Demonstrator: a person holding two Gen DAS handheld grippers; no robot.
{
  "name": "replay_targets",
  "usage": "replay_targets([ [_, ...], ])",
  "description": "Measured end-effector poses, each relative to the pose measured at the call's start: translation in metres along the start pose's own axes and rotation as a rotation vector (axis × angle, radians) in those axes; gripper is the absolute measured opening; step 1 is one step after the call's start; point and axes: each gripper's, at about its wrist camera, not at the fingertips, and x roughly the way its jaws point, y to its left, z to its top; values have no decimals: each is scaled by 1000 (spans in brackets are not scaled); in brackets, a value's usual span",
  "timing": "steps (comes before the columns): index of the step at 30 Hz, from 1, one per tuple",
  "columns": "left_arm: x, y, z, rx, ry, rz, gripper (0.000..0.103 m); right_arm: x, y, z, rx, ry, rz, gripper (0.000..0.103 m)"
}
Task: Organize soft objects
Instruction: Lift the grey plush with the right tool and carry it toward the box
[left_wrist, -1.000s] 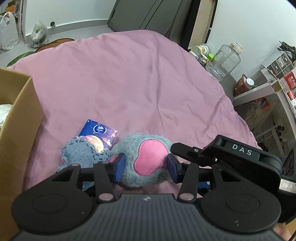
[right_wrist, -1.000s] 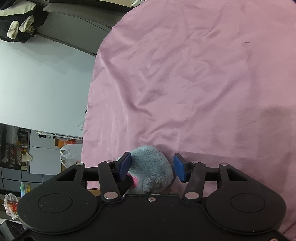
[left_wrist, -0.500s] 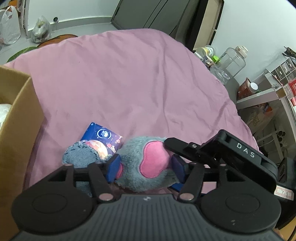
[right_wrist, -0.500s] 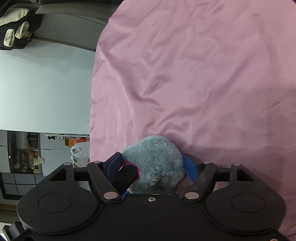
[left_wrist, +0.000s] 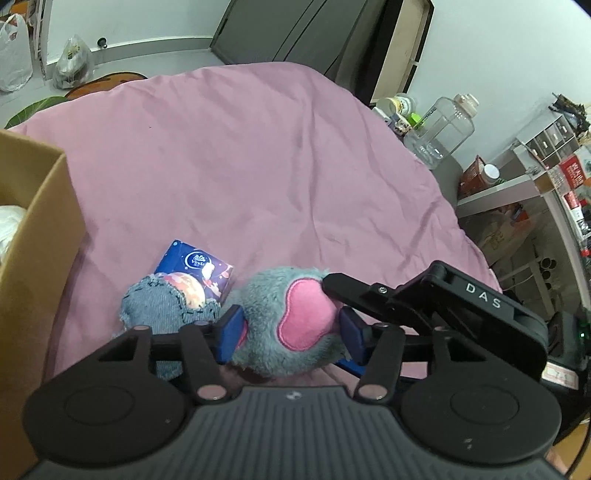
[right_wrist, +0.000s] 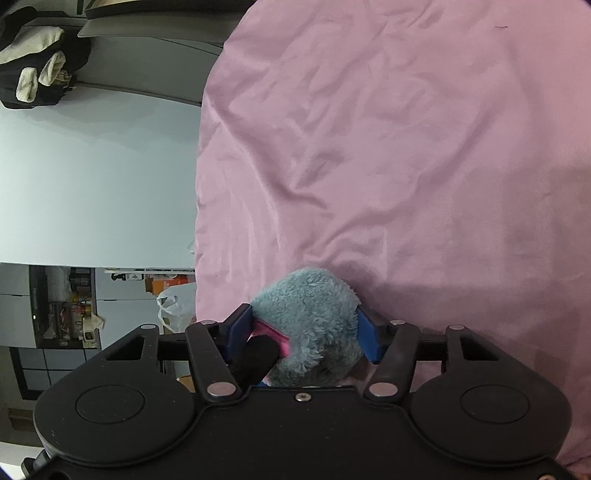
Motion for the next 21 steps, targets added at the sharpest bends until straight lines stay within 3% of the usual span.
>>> replay_targets([
  [1, -2, 1, 0, -6, 4, -16, 44, -3, 2, -1, -9, -2, 1, 56],
  [21, -82, 5, -7, -3, -80, -43, 44, -36, 50, -50, -124, -16, 70, 55],
])
